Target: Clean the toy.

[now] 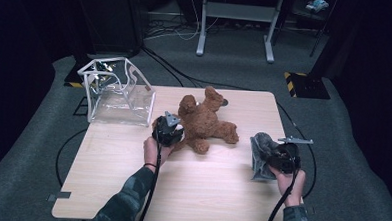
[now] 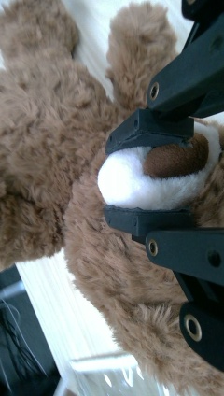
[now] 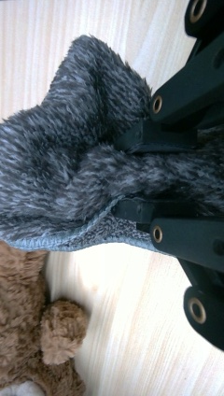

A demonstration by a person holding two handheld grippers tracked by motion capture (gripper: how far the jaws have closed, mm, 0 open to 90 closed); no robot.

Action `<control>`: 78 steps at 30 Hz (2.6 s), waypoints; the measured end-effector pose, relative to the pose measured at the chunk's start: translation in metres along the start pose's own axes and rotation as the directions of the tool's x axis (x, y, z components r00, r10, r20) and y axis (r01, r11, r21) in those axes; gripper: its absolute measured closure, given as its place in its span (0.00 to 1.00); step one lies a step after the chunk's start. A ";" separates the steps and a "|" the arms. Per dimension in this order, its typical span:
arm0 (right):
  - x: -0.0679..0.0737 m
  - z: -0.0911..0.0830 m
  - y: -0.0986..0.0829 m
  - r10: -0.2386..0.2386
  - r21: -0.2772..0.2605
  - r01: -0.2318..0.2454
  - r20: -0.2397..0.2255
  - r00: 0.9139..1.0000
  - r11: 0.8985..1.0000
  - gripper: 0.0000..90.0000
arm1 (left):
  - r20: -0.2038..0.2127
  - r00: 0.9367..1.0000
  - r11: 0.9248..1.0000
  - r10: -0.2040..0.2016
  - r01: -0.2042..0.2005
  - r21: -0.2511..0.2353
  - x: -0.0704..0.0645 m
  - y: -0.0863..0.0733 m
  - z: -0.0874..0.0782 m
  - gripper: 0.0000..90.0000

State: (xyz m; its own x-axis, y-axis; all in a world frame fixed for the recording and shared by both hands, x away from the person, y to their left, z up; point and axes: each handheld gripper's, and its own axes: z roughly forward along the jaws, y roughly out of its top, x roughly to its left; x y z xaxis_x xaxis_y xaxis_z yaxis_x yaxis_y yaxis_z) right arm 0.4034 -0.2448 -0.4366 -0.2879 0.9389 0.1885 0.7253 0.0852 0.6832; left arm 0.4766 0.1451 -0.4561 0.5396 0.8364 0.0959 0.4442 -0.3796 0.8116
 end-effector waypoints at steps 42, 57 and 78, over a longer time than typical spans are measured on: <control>0.097 0.037 0.061 -0.189 -0.033 0.188 -0.003 0.982 0.982 0.83 | 0.157 0.987 0.999 0.013 -0.005 -0.051 0.004 -0.006 -0.034 0.19; 0.167 0.053 0.094 -0.335 -0.002 0.338 -0.131 0.933 0.941 0.81 | 0.070 0.993 0.982 -0.095 0.082 0.170 0.052 -0.091 -0.016 0.16; 0.218 0.093 0.111 -0.462 0.081 0.475 -0.137 0.876 0.876 0.81 | 0.029 0.997 0.988 -0.075 0.070 0.141 0.074 -0.114 -0.023 0.16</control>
State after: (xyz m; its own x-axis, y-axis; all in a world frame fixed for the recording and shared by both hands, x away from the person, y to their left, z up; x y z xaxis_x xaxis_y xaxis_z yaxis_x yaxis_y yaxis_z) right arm 0.4795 0.0000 -0.3856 -0.6731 0.7375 -0.0541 0.5495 0.5478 0.6309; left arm 0.4493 0.2594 -0.5278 0.5258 0.8504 0.0179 0.5770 -0.3720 0.7271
